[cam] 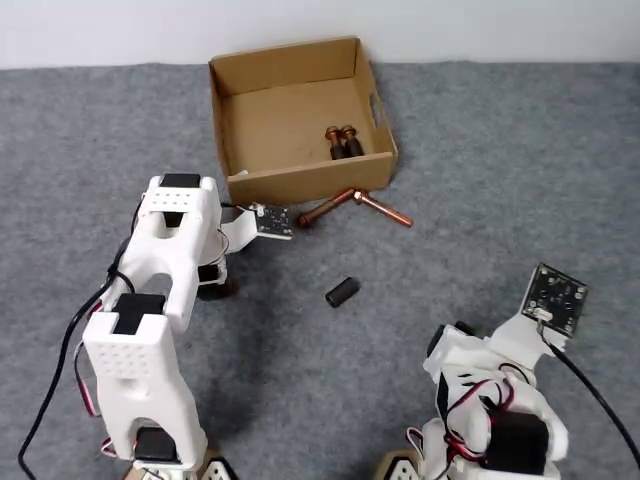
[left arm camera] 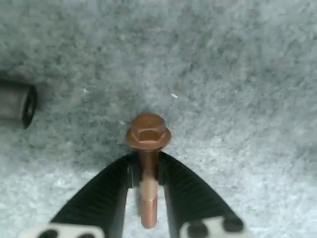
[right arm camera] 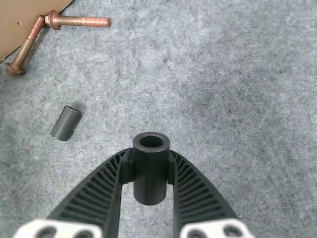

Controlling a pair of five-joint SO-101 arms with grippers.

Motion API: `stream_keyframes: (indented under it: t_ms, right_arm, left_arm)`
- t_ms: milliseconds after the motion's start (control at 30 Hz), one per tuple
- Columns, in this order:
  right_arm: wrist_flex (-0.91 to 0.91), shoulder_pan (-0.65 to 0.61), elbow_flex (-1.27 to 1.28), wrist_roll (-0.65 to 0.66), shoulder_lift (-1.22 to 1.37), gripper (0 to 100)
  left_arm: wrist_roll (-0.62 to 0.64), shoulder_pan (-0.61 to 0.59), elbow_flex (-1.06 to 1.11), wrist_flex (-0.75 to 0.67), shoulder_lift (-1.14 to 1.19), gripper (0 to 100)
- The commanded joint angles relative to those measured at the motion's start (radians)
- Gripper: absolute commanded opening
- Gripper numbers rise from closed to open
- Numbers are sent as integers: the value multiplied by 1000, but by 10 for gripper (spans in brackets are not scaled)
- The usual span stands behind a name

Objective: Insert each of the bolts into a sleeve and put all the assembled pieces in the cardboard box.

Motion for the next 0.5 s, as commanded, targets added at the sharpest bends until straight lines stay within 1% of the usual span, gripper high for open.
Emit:
stream_keyframes:
  t_ms: [0,133,200,267,333,400,467]
  right_arm:
    - [-22,4,-12,12,-2,8]
    - [-15,4,-31,12,-2,8]
    - [-8,4,-44,14,-2,8]
    - [-5,2,-48,14,-2,8]
    - [-4,-10,-52,14,-2,8]
    - [1,-59,-71,14,-2,8]
    - [1,-111,-92,14,-2,8]
  left_arm:
    - [72,35,-13,75,-64,8]
    - [153,58,-8,137,-203,8]
    - [232,72,-8,172,-290,8]
    - [348,101,-7,199,-374,8]
    - [493,126,-7,222,-460,8]
    - [629,149,-7,244,-545,8]
    - [736,167,5,245,-624,7]
